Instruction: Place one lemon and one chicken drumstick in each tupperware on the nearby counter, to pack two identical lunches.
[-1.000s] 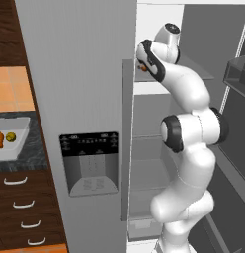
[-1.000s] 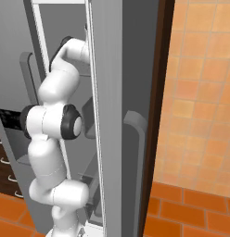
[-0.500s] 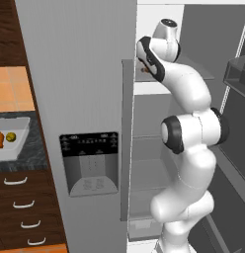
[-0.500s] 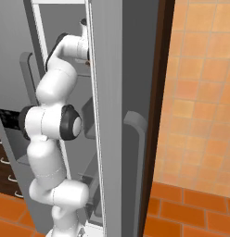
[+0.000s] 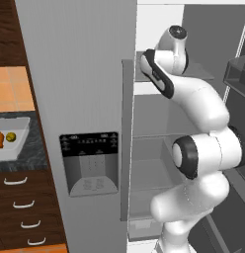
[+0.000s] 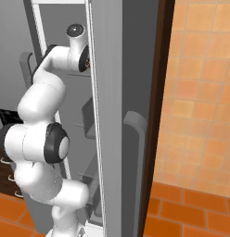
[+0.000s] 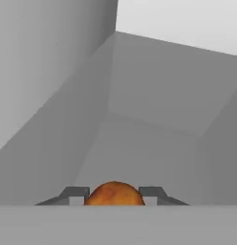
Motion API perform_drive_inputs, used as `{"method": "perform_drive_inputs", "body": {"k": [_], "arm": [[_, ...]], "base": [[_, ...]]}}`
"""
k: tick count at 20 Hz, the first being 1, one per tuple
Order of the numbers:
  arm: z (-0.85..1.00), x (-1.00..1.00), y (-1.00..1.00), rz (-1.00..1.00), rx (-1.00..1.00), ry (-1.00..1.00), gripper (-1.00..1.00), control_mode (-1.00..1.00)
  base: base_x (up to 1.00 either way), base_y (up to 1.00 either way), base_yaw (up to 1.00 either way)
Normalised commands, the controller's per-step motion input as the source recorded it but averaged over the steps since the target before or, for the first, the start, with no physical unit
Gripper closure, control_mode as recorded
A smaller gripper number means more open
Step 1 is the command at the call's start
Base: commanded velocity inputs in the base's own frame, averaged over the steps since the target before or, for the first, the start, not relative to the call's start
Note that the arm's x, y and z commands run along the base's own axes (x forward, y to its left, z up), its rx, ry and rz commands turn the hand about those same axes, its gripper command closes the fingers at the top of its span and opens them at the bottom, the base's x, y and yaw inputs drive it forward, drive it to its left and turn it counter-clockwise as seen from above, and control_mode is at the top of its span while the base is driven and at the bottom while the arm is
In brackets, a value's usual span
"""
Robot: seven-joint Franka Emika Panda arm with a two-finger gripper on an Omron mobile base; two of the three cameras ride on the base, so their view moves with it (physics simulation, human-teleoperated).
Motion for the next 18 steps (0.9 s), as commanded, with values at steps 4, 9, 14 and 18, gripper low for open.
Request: {"method": "perform_drive_inputs", "body": {"k": [4,9,14,18], "arm": [[0.2,-0.95,-0.32,0.0,-0.02,-0.18,1.0,-1.0],[0.23,-1.0,-0.4,0.0,0.0,0.0,1.0,-1.0],[0.02,-1.0,-0.01,0.01,-0.03,0.0,1.0,-1.0],[0.0,-1.0,0.02,0.05,-0.06,0.0,1.0,-1.0]], "base": [[0.0,0.0,0.0],[0.0,0.0,0.0],[0.0,0.0,0.0],[0.0,0.0,0.0]]}}
